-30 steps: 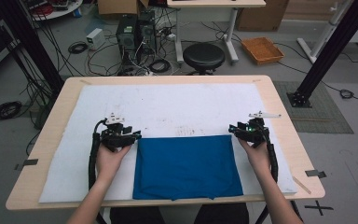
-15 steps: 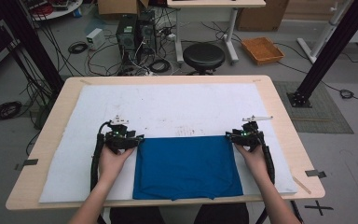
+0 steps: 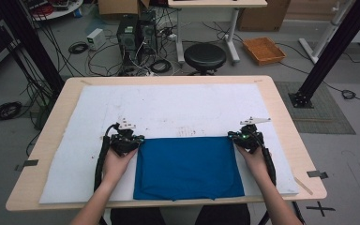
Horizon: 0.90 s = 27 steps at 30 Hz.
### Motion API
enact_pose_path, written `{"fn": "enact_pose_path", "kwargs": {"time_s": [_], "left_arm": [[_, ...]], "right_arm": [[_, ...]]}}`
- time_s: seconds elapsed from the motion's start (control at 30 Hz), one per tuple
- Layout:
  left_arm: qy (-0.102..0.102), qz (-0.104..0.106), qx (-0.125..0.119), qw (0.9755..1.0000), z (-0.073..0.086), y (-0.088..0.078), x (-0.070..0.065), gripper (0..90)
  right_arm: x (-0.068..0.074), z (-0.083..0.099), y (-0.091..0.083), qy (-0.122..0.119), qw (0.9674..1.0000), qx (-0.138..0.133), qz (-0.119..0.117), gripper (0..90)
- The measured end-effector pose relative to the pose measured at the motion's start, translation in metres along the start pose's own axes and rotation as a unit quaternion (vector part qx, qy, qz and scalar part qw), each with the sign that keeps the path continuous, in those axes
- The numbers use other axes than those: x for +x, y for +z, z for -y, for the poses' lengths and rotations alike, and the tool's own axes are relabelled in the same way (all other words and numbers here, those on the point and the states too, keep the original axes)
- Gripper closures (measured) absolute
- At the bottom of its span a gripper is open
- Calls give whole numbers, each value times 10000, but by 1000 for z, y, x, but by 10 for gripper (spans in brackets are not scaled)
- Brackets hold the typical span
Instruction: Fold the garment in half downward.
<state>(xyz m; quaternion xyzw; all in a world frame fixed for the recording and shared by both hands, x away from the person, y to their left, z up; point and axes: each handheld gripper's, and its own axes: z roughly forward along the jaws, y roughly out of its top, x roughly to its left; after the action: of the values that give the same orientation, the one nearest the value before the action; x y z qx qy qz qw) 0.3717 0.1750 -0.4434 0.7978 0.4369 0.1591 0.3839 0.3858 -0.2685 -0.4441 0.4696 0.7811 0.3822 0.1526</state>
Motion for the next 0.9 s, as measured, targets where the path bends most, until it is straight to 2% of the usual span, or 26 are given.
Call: {"fn": "enact_pose_path", "kwargs": {"time_s": [0.1, 0.27, 0.37, 0.53, 0.67, 0.73, 0.77, 0.83, 0.9], "left_arm": [[30, -39, -86, 10000, -5, 2, 5, 866], [-89, -104, -222, 9997, -18, 12, 19, 866], [-106, -172, -197, 9996, -24, 22, 25, 866], [83, -309, -126, 9994, -31, 30, 28, 866], [35, -310, -175, 9994, -31, 30, 29, 864], [8, -315, -196, 9993, -31, 28, 29, 855], [-17, -367, -220, 9991, -31, 26, 28, 825], [-20, -442, -286, 9986, -33, 21, 27, 694], [-10, -449, -420, 9981, -34, 13, 26, 623]], "right_arm": [[-6, -5, 3, 98, 9999, -62, -51, 861], [-17, -16, 12, 146, 9998, -112, -2, 861], [-22, -23, 18, 66, 9998, -184, 61, 862], [-25, -29, 27, -61, 9998, -132, 160, 861], [-26, -31, 29, -120, 9997, -155, 173, 857], [-25, -31, 28, -157, 9995, -163, 213, 806], [-25, -31, 27, -167, 9995, -161, 227, 772], [-25, -31, 24, -152, 9994, -204, 239, 671], [-23, -32, 17, -182, 9991, -257, 276, 652]]}}
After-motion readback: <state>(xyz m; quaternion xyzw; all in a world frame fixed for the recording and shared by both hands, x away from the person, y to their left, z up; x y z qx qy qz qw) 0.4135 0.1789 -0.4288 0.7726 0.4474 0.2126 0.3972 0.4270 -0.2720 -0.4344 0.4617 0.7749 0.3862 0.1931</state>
